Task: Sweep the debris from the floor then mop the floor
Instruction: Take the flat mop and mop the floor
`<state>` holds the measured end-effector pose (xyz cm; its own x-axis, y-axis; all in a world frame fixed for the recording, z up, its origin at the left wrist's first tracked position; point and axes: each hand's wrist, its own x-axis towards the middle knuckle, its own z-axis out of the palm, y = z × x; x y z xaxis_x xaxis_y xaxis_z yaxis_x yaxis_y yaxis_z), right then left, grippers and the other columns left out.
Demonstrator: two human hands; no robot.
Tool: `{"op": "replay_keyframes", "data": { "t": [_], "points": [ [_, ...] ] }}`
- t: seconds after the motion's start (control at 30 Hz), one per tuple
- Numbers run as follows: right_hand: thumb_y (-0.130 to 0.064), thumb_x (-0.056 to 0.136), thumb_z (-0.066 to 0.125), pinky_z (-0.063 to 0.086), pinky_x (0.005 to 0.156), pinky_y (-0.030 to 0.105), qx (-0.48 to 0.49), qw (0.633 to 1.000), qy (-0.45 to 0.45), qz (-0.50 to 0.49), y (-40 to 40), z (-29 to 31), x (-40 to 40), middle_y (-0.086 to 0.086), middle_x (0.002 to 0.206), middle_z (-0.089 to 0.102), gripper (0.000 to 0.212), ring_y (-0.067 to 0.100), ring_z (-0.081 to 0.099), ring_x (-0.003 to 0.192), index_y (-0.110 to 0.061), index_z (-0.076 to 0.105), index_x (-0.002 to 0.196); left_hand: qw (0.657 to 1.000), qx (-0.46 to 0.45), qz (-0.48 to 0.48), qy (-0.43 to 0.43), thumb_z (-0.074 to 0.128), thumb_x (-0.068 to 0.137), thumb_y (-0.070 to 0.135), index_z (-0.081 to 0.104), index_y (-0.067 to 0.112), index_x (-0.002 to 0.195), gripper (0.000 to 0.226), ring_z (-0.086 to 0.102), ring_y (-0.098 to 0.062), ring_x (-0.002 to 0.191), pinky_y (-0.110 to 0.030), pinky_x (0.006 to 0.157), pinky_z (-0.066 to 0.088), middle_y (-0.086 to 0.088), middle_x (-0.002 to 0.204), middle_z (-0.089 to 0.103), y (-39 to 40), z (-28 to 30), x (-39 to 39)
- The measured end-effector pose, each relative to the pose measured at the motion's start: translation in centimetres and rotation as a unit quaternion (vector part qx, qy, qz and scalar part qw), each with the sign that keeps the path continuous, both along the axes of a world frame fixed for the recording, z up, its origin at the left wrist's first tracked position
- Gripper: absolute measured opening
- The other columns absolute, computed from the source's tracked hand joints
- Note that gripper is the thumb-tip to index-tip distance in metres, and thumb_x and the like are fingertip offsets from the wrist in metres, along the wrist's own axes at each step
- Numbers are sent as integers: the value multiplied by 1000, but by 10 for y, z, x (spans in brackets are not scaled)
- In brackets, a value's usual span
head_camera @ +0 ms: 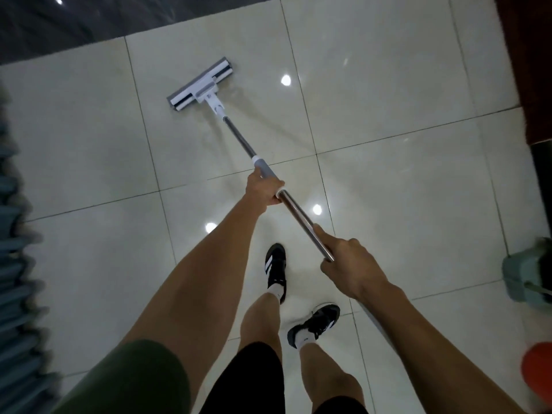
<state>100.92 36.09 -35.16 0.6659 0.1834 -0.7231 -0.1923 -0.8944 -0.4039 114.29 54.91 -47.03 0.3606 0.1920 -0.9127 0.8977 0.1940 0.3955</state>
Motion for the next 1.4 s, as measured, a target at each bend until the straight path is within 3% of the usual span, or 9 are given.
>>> {"op": "replay_keyframes", "data": {
  "t": [0.13, 0.37, 0.5, 0.57, 0.63, 0.9, 1.03, 1.17, 1.4],
  "points": [
    [-20, 92, 55, 49, 67, 32, 7, 1000, 4, 18, 12, -4, 18, -1, 79, 49, 77, 20, 52, 76, -44, 17, 155, 1000, 3, 19, -13, 73, 81, -7, 28, 21, 153, 89, 66, -31, 83, -39, 51, 58, -19, 126, 51, 19, 1, 11],
    [-27, 96, 52, 44, 61, 31, -1, 998, -2, 70, -23, 7, 26, -4, 78, 47, 68, 20, 52, 76, -51, 19, 151, 998, 2, 55, -9, 72, 82, -7, 44, 12, 138, 65, 67, -26, 79, -34, 47, 57, -19, 114, 60, 6, 9, -14],
    [-43, 101, 44, 44, 64, 33, 19, 997, -29, 73, -51, 6, 6, -3, 85, 54, 54, 20, 53, 81, -48, 23, 150, 999, 24, 38, 20, 74, 82, -4, 56, 4, 120, 42, 69, -33, 90, -40, 59, 62, -22, 113, 63, -17, 10, -33],
    [-46, 102, 39, 44, 61, 33, 14, 995, -53, 82, -75, 5, -6, -5, 79, 51, 49, 18, 52, 74, -47, 25, 150, 999, 29, -30, 8, 66, 86, -4, 59, 6, 97, 16, 70, -35, 98, -41, 67, 63, -24, 118, 64, -40, 9, -41],
    [-47, 103, 37, 39, 54, 30, -2, 993, -72, 89, -113, 5, -16, -10, 73, 43, 47, 12, 47, 64, -48, 27, 148, 997, 24, -70, -6, 60, 89, -4, 55, 10, 86, 15, 70, -34, 100, -43, 72, 63, -24, 118, 64, -75, 8, -50],
    [-49, 101, 42, 42, 64, 35, -53, 994, -44, 79, -322, 32, -37, 4, 102, 62, 37, 24, 54, 80, -41, 44, 137, 999, -10, -41, 26, 62, 94, 0, 54, -1, 91, 8, 69, -24, 61, -40, 55, 61, -17, 80, 67, -284, 18, -81],
    [-45, 101, 43, 36, 55, 32, -49, 993, -52, 94, -381, 48, -44, -1, 87, 56, 26, 21, 54, 74, -32, 53, 122, 999, -4, -41, 15, 62, 93, -3, 53, -3, 105, 16, 69, -24, 63, -35, 46, 58, -19, 86, 66, -349, 34, -86],
    [-39, 100, 45, 34, 54, 31, -34, 994, -71, 82, -403, 60, -40, -1, 83, 54, 23, 23, 56, 71, -24, 57, 113, 997, 13, -75, 1, 59, 94, -1, 55, 4, 97, 7, 69, -26, 82, -37, 61, 62, -17, 99, 65, -374, 44, -84],
    [-33, 99, 48, 35, 53, 30, -32, 990, -81, 115, -417, 71, 7, 2, 84, 58, 12, 22, 55, 66, -24, 54, 104, 999, 14, -32, 1, 63, 91, -3, 51, -1, 90, 12, 67, -26, 69, -40, 53, 61, -18, 80, 64, -386, 53, -51]
  ]
}}
